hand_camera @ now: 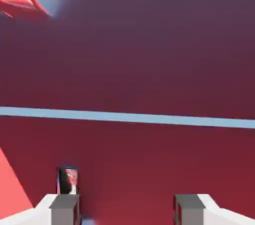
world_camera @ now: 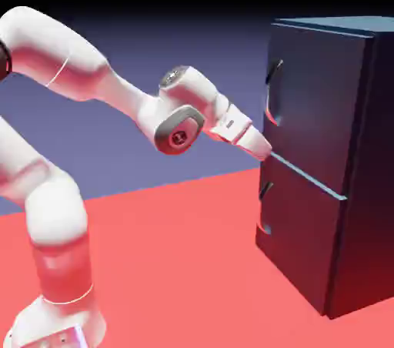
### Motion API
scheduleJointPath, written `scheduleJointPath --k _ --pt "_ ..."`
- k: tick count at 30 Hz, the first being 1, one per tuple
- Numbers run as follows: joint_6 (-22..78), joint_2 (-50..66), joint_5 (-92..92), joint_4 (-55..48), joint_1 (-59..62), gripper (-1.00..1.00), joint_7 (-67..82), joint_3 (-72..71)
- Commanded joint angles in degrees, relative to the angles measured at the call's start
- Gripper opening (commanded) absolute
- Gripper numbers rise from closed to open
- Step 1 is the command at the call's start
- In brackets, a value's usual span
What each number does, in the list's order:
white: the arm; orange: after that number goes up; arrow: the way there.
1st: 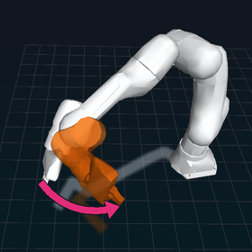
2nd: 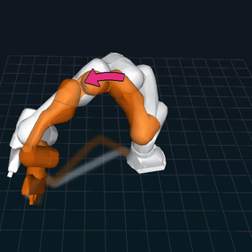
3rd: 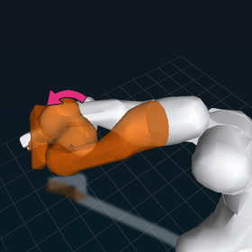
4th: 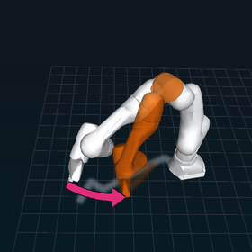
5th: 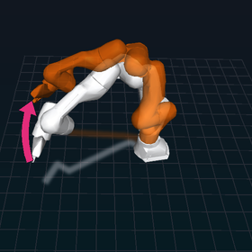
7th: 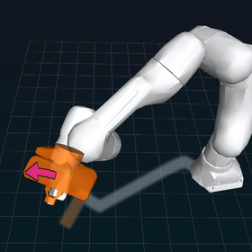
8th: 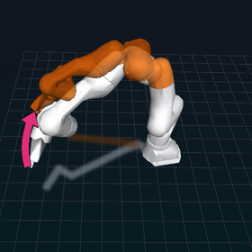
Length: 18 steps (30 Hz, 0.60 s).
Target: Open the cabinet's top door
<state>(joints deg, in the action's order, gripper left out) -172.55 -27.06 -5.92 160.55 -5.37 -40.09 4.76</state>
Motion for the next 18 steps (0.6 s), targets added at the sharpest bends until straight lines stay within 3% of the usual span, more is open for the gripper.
scheduleJointPath --k 1,18 --pt "0.5 2.1 -2.2 -0.2 -1.7 0.0 0.9 1.8" --pt "9.7 37.4 -39.5 -3.0 -31.2 0.0 15.8 31.8"
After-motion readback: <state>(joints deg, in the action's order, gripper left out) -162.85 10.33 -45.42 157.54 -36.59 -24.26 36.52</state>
